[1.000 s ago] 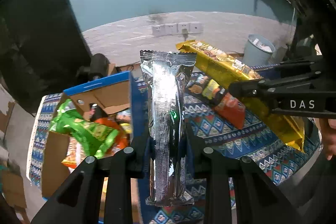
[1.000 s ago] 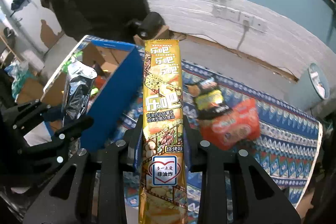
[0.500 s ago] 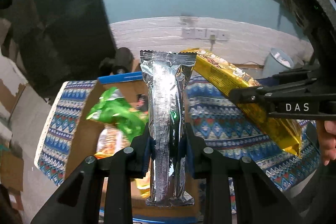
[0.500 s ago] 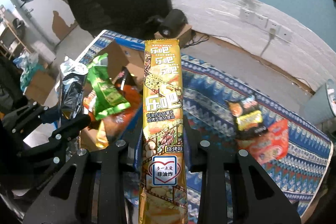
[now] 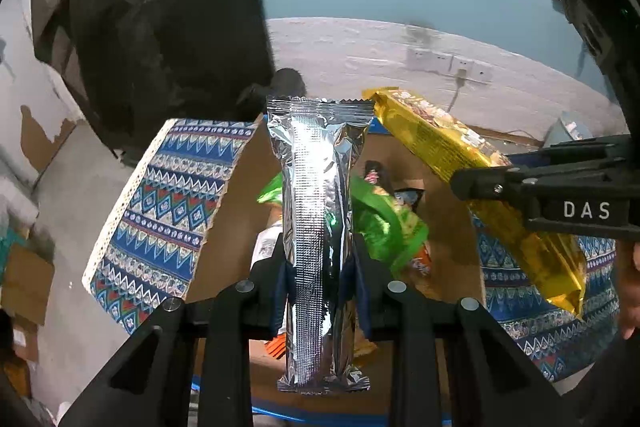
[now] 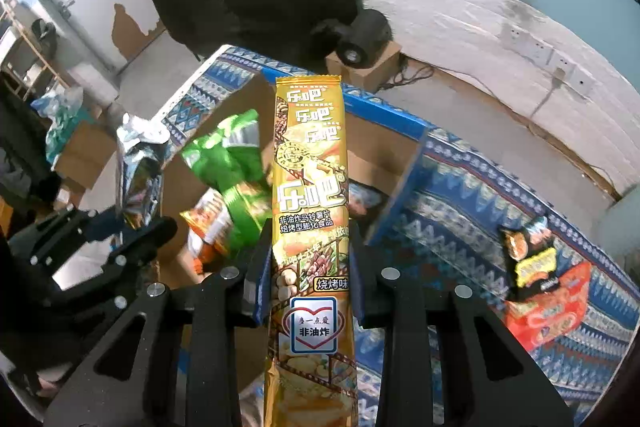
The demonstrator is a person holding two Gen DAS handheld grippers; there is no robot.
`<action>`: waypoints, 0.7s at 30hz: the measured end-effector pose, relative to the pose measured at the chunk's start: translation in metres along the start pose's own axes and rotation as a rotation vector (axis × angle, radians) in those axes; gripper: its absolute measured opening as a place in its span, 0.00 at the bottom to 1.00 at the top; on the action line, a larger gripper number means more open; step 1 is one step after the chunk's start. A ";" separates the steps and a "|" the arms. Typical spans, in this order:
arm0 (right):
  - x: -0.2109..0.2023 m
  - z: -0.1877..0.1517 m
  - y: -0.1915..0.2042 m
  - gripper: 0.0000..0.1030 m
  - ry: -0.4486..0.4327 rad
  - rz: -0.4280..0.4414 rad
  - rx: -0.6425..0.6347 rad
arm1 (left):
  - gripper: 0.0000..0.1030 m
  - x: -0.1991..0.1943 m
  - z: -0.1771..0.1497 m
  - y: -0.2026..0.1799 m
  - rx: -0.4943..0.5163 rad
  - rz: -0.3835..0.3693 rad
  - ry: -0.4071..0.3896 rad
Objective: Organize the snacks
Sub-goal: 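Carry the yellow bar bag and silver packet over the cardboard box, then open both tools to drop the yellow bag and silver packet into the box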
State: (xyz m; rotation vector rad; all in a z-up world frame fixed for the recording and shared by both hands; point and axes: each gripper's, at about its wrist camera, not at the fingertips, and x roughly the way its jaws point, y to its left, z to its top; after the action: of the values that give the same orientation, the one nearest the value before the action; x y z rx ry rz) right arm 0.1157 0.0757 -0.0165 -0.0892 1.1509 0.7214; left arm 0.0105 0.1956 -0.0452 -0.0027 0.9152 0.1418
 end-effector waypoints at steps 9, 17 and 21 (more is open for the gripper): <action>0.026 0.016 0.018 0.31 0.007 0.009 0.048 | 0.27 0.010 0.001 0.019 -0.032 0.035 0.019; 0.022 0.014 0.029 0.45 0.001 -0.007 0.014 | 0.69 0.009 0.004 0.023 -0.034 0.093 0.006; 0.009 0.012 0.026 0.57 -0.026 -0.046 -0.007 | 0.73 0.006 0.005 0.019 -0.021 0.104 0.003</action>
State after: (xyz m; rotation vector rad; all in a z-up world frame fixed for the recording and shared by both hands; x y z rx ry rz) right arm 0.1129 0.1051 -0.0115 -0.1115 1.1178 0.6844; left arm 0.0161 0.2150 -0.0458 0.0252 0.9171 0.2480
